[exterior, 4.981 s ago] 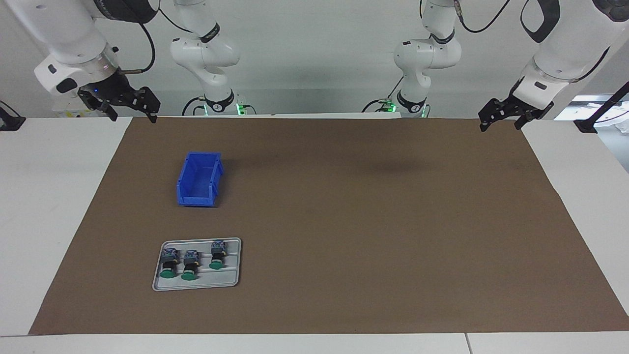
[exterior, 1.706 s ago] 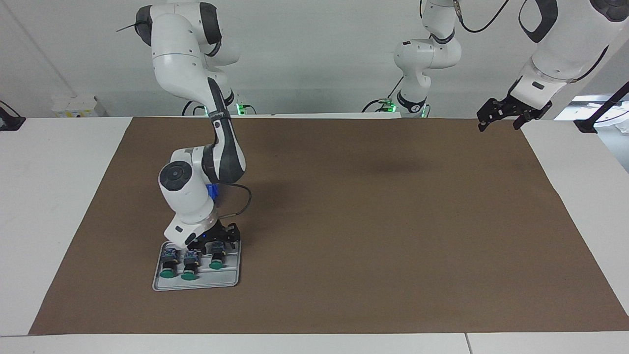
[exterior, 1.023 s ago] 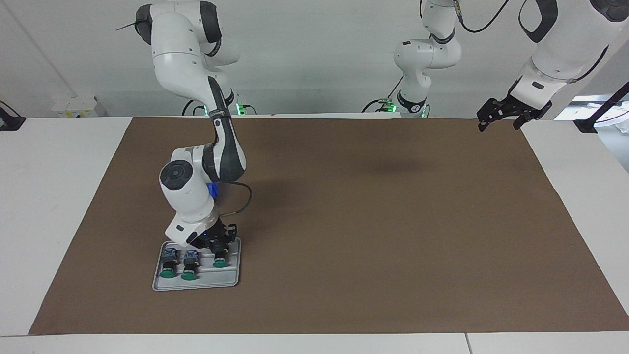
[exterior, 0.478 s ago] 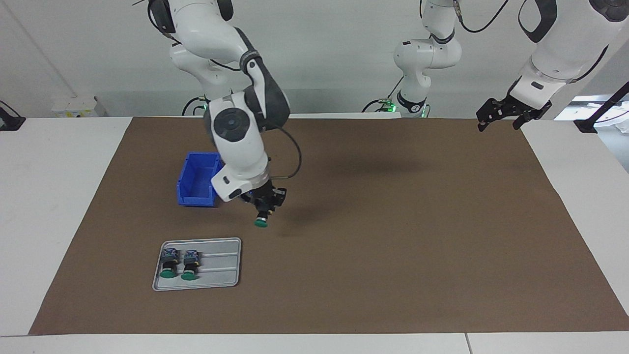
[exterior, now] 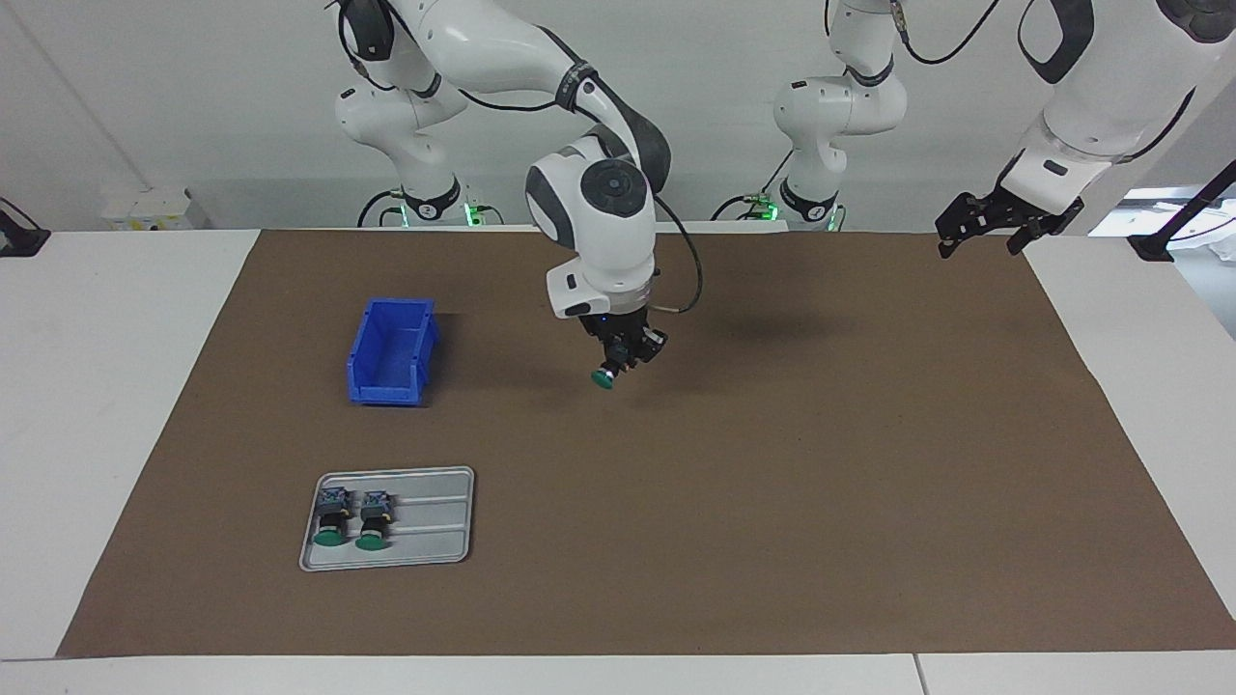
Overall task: Place and press button with both arms
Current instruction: 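Lift the button with the right gripper and carry it toward the table center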
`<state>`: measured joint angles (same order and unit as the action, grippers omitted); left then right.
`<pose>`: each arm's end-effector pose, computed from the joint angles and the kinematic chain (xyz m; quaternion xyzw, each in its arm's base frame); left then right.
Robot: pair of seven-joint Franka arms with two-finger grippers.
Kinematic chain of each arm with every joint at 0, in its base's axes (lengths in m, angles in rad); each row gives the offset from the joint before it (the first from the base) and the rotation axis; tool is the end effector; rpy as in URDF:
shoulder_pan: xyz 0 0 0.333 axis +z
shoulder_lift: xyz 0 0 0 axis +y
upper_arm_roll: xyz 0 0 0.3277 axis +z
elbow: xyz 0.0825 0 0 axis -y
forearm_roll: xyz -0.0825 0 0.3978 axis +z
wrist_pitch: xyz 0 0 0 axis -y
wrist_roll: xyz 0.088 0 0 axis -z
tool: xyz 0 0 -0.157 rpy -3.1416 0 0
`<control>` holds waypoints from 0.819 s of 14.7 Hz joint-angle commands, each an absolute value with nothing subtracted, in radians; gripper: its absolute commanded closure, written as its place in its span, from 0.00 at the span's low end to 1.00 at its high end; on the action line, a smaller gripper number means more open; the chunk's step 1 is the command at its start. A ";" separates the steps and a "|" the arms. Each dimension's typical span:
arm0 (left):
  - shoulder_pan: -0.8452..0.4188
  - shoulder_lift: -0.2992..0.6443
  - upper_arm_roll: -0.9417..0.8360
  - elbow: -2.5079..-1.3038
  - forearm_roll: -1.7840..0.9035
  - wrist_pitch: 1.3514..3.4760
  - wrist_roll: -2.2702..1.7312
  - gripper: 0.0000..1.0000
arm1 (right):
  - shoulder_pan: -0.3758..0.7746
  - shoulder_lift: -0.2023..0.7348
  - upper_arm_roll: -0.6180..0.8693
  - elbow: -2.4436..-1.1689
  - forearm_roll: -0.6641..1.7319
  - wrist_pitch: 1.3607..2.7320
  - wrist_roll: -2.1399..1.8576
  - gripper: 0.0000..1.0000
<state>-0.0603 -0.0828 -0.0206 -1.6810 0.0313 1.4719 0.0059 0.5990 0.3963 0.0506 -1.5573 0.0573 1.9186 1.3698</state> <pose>0.5212 -0.0375 0.5712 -0.9970 0.0426 0.0624 0.0188 0.5435 0.4169 0.3720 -0.9308 0.3633 0.0401 0.0048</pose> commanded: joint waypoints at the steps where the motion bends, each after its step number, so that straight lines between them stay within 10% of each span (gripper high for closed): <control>1: -0.064 -0.100 -0.021 -1.694 0.025 1.465 0.017 0.00 | 0.641 0.416 0.046 -1.574 0.060 1.959 1.637 0.98; 12: -0.061 -0.100 -0.021 -1.694 0.025 1.466 0.018 0.00 | 0.730 0.612 0.049 -1.502 0.057 2.117 2.241 0.91</control>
